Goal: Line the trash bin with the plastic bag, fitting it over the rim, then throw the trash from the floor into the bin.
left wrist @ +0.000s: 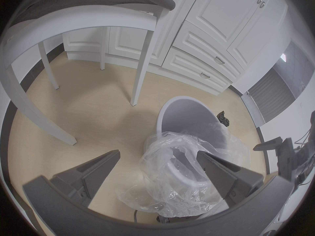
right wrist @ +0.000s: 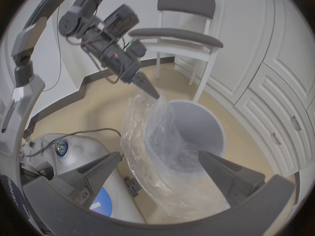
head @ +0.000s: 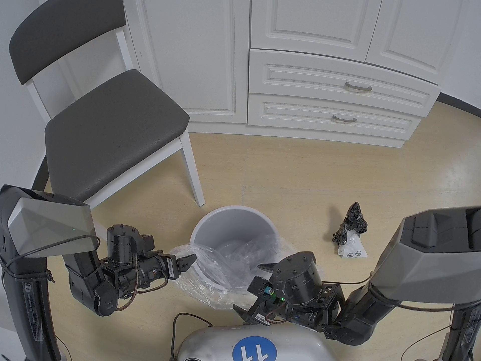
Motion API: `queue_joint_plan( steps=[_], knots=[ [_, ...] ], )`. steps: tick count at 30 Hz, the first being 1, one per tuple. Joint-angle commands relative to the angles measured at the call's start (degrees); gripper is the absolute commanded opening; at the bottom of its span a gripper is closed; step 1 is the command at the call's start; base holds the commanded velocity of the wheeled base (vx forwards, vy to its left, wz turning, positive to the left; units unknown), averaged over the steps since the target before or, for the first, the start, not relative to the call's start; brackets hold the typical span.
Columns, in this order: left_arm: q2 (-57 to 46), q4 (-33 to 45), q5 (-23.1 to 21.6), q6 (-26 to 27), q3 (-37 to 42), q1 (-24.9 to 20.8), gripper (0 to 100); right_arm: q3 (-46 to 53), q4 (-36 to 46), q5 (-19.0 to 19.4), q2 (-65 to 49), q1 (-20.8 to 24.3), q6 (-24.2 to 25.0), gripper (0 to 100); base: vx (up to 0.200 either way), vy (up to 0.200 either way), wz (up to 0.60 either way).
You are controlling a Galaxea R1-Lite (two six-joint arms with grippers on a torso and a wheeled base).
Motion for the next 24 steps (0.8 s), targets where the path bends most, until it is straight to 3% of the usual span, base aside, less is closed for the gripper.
queue_joint_plan(
  steps=[1,7,8,17,18,24],
  knots=[
    [-0.2,0.0,0.0,0.1,0.2,0.0,100,-2.7,0.0,-0.3,5.8,0.2,0.0,100,0.0,0.0,0.0],
    [-0.2,0.0,0.0,0.0,0.2,0.1,100,-7.8,-0.6,-2.1,10.4,-1.6,0.1,100,0.0,0.0,0.0],
    [-0.2,0.0,0.0,0.1,0.2,0.1,100,-8.3,-0.6,-2.1,10.6,-1.8,0.1,0,0.0,0.0,0.0],
    [-0.3,0.0,0.0,0.1,0.2,0.4,100,-10.9,-0.1,-2.2,10.0,-2.9,0.3,0,0.0,0.0,0.0],
    [-0.4,0.0,0.1,0.2,0.1,0.7,100,-17.7,0.9,-2.4,9.6,-6.0,0.3,0,0.0,0.0,0.0],
    [-4.3,0.0,0.0,0.2,1.2,0.3,100,-34.1,6.9,-6.7,14.8,-9.3,1.1,0,0.0,0.0,0.0]
  ],
)
